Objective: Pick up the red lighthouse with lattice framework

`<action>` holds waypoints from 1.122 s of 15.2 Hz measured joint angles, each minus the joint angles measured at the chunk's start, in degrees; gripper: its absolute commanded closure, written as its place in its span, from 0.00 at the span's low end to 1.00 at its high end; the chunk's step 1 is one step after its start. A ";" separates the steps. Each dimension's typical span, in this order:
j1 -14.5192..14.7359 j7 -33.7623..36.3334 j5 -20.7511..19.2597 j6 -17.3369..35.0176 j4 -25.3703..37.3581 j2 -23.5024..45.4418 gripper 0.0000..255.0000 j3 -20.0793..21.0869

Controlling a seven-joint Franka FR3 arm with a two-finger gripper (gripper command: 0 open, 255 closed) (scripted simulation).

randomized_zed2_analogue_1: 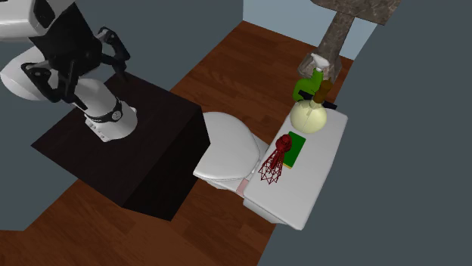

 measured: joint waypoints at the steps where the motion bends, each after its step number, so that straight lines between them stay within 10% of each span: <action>1: 0.00 0.00 0.00 0.00 0.00 0.00 0.00 0.00; 17: -6.29 45.15 7.07 20.93 6.82 21.64 0.00 21.04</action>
